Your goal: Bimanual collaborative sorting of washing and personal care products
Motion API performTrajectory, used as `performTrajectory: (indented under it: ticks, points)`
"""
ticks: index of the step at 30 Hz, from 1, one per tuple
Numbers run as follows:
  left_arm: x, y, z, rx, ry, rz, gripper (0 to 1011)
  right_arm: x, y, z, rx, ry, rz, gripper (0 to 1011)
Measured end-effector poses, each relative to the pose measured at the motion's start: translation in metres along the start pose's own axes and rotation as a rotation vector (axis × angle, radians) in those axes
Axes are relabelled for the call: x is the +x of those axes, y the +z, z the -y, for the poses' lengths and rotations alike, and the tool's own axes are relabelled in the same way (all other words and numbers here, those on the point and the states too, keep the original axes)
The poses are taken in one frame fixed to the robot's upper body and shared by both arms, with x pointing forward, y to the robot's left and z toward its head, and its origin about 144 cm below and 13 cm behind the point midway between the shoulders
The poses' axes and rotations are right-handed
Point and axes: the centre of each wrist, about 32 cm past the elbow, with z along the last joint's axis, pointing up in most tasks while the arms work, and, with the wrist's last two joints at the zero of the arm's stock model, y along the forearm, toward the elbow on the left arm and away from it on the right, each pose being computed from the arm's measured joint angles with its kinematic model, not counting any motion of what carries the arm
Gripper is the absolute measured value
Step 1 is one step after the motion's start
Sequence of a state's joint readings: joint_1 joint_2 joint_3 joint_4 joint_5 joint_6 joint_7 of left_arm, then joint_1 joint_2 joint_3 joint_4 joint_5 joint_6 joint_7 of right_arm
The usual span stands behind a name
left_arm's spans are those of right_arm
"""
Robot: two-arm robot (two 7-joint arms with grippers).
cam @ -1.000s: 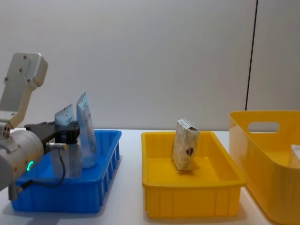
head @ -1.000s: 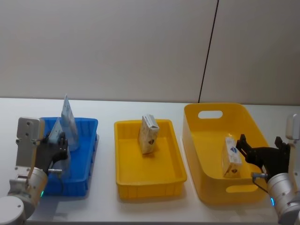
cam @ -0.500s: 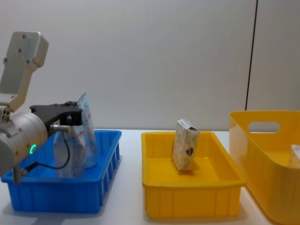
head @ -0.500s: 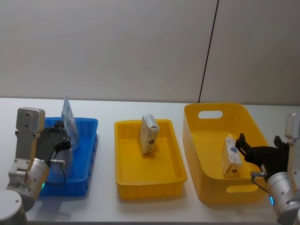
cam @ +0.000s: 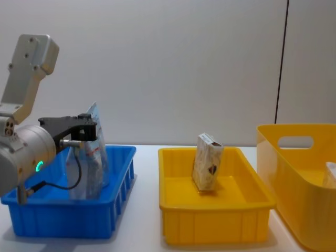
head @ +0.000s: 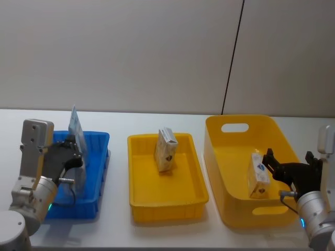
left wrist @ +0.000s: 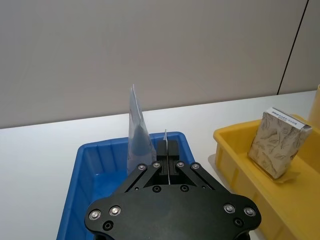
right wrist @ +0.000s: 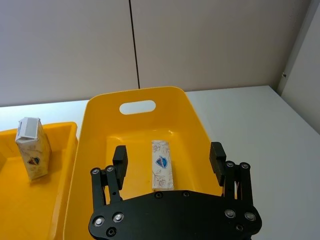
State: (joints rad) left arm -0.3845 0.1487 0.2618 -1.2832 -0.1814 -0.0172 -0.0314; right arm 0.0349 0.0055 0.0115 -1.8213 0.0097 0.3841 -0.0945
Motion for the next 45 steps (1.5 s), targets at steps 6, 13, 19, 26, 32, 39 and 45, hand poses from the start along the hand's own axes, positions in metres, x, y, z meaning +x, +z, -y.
performTrajectory:
  ticks: [6,13,19,26,32,39,45]
  points:
    - [0.0,-0.001,0.0,0.003,-0.006,0.001,0,0.0,0.0,-0.001,-0.002,0.0,0.0,1004]
    - [0.0,0.005,0.001,-0.014,-0.018,0.011,0,-0.001,0.001,-0.001,-0.001,0.006,0.001,1004]
    - [0.0,0.017,0.004,-0.053,-0.033,0.026,0,-0.002,0.002,-0.002,0.001,0.015,0.002,1004]
    - [0.0,0.033,0.008,-0.105,-0.054,0.045,0,-0.004,0.002,-0.003,0.004,0.029,0.001,1004]
    - [0.0,0.045,0.01,-0.142,-0.076,0.055,0,-0.006,0.001,-0.004,0.007,0.042,0.001,1004]
    - [-0.002,0.061,0.013,-0.191,-0.124,0.059,0,-0.008,0.001,-0.005,0.01,0.067,0.001,1004]
    - [-0.006,0.073,0.015,-0.228,-0.175,0.05,0,-0.01,0.001,-0.006,0.015,0.106,0.006,1004]
